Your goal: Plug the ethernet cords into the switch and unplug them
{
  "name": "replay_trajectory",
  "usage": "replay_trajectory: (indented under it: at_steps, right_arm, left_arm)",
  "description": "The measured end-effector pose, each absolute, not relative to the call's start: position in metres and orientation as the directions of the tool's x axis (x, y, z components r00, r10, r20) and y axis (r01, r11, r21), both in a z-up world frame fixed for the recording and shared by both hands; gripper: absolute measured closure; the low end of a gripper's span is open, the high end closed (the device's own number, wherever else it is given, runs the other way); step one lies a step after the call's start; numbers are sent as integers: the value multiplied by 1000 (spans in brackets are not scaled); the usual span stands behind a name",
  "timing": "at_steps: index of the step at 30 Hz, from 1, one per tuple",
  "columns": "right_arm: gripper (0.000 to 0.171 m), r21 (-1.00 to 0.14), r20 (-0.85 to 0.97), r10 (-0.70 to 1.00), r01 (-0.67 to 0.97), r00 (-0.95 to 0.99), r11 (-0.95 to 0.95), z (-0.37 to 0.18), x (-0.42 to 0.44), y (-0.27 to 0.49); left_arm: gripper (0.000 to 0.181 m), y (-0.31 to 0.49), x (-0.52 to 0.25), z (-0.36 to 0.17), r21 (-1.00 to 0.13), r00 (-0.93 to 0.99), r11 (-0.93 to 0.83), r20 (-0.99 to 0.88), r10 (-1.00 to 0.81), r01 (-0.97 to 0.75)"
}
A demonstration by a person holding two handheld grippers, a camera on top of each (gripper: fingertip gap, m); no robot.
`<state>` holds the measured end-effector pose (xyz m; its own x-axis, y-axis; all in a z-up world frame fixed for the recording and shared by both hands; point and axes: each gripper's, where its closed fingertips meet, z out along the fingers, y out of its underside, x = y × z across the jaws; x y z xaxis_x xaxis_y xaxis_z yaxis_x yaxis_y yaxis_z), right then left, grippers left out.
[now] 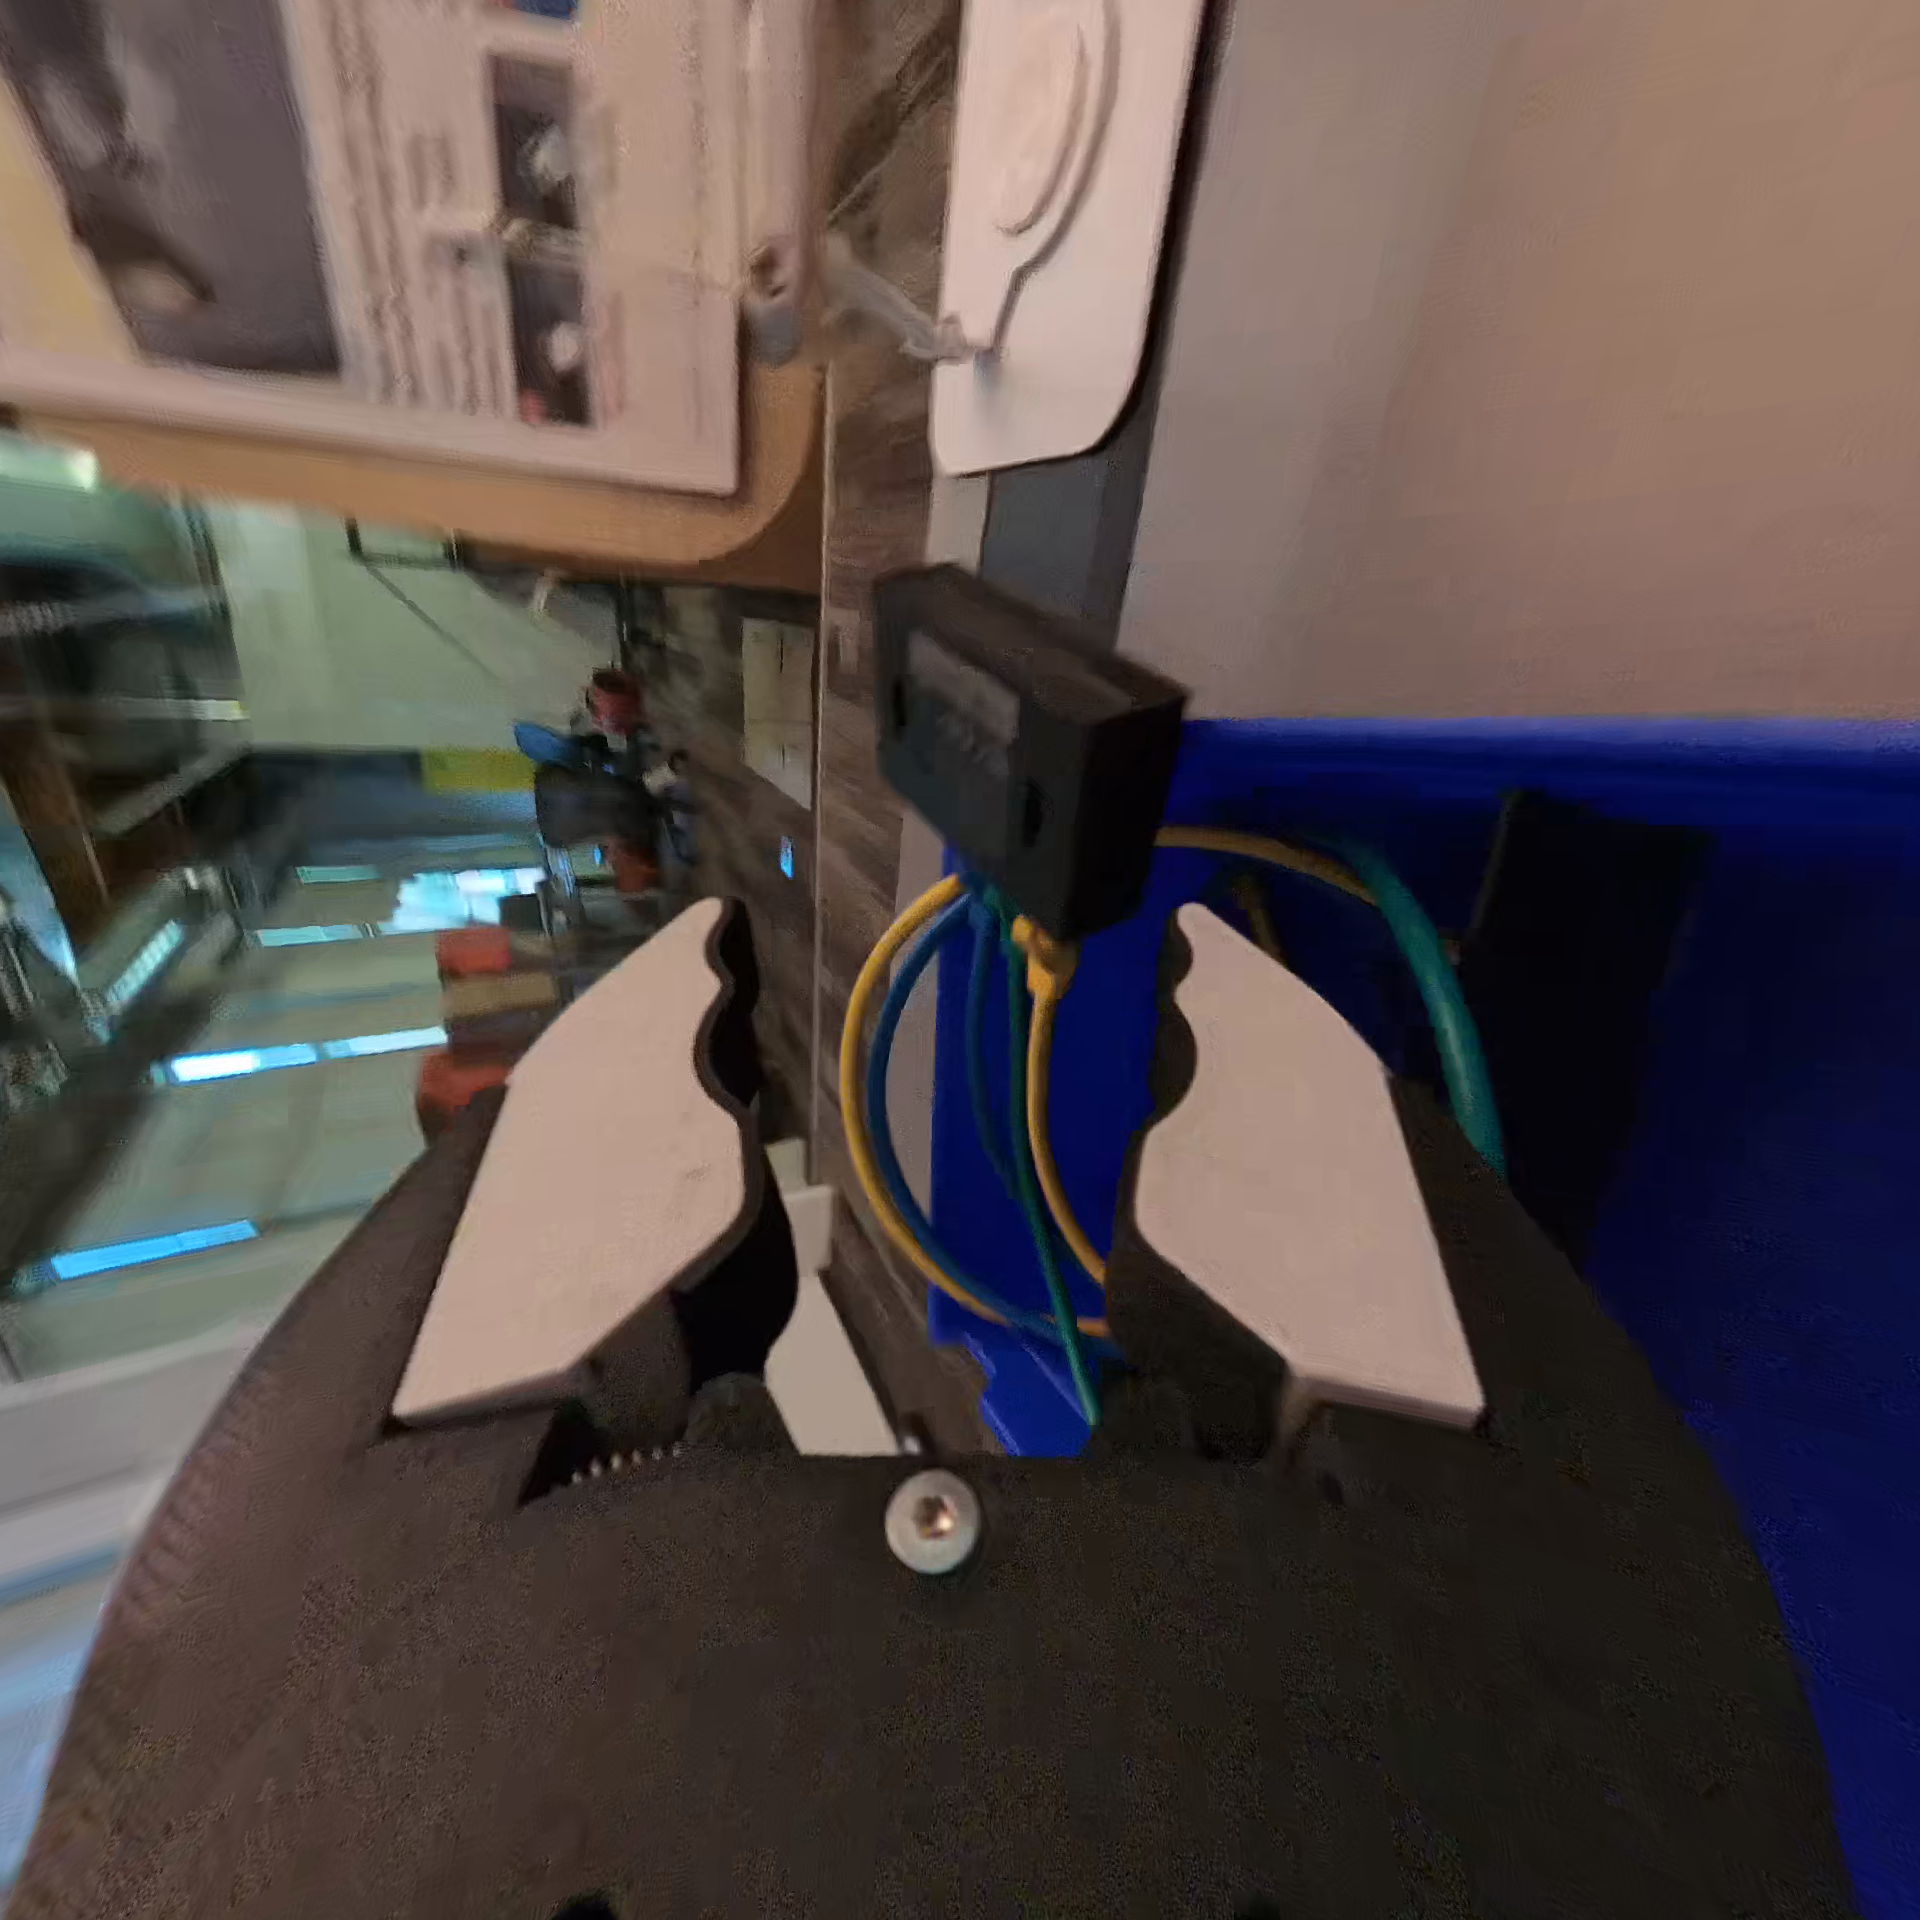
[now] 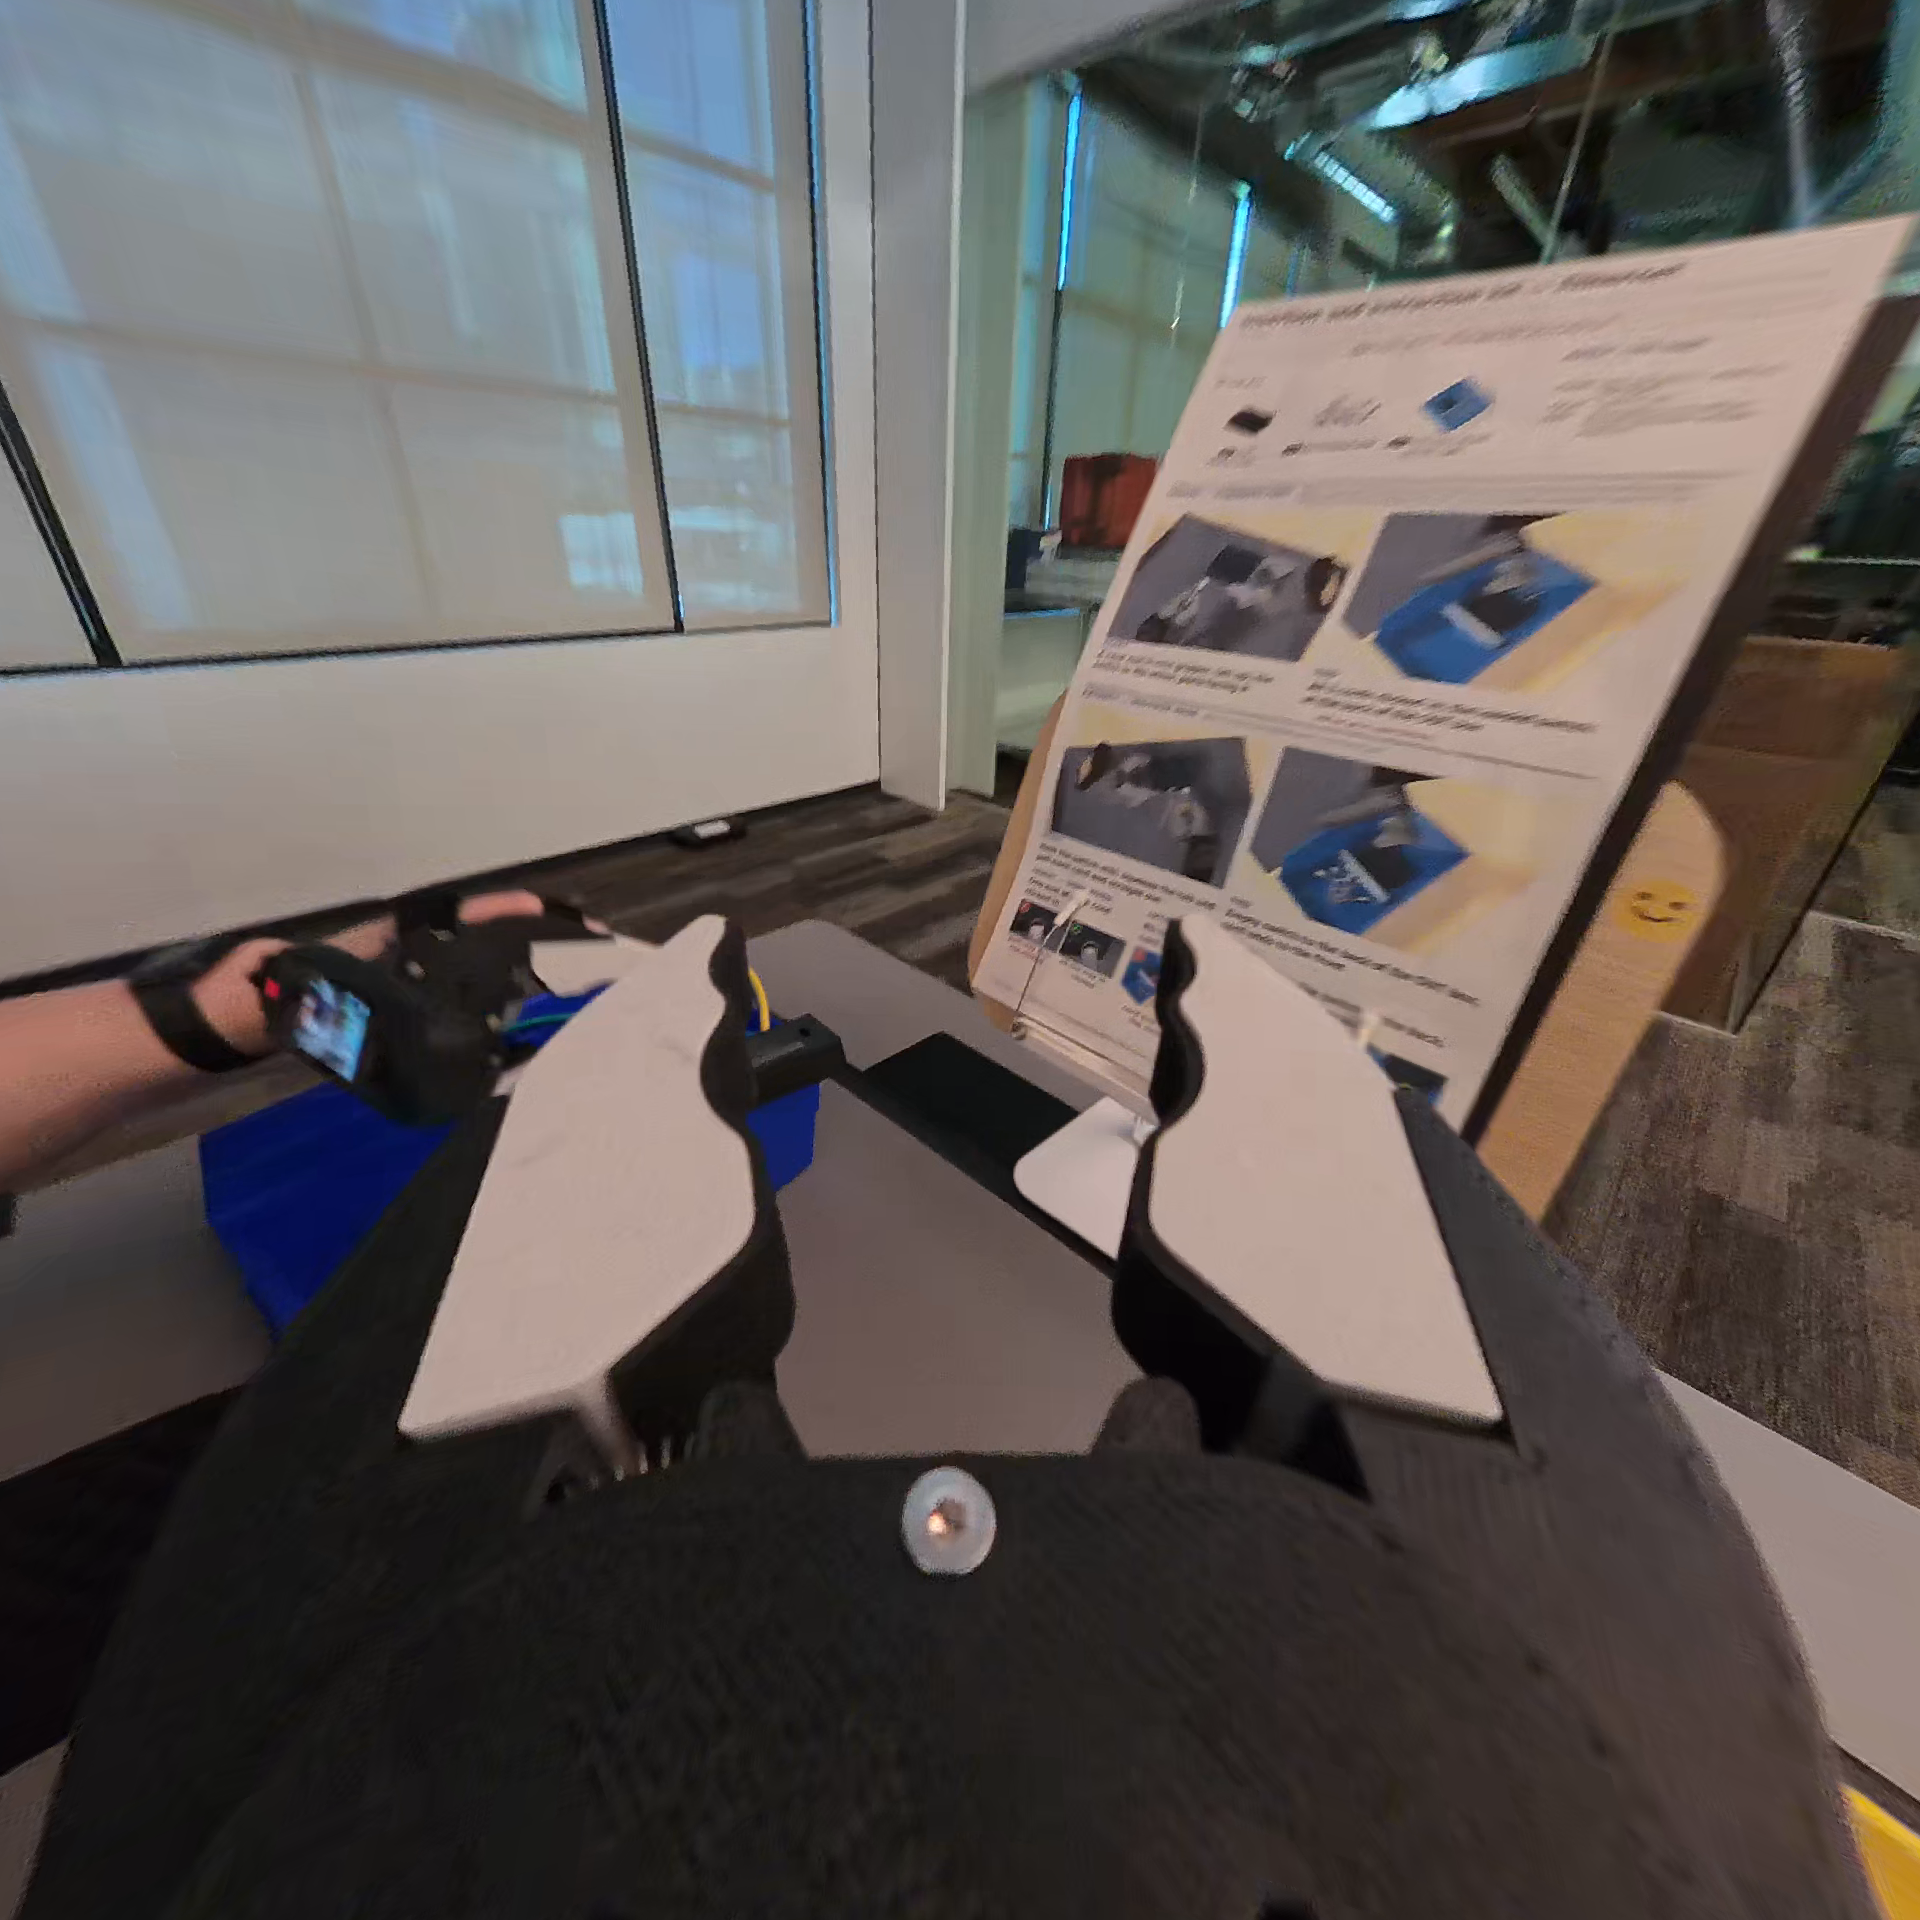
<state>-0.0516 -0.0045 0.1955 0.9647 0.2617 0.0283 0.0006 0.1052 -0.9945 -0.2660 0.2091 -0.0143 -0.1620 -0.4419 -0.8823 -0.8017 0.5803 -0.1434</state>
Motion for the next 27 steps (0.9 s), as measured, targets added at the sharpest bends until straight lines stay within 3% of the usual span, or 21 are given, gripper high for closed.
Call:
replay_trajectory:
  at_steps: [6, 9, 14, 17, 23, 27]
  right_arm:
    - [96, -972, -36, 225, -87, 974, 220, 205, -12, -40]
    - [96, -970, -74, 265, -131, 961, 203, 199, -5, -39]
    - [97, -973, -82, 301, -141, 950, 183, 188, 1, -39]
    - [98, -979, -53, 279, -104, 959, 173, 181, 10, -36]
    - [99, -992, -55, 317, -89, 947, 94, 154, 11, -20]
    - [101, -994, -60, 316, -86, 947, 71, 144, 14, -15]
  left_arm:
    - [111, 230, -242, -56, 52, -326, 592, -872, -366, -804]
    - [121, 244, -236, -57, 123, -327, 565, -904, -276, -816]
    - [146, 249, -240, -32, 107, -250, 518, -944, -215, -848]
    - [148, 245, -250, 15, 37, -159, 490, -965, -209, -871]
    - [149, 230, -251, 164, -138, 61, 432, -980, -188, -891]
    - [149, 211, -238, 268, -145, 118, 441, -989, -89, -886]
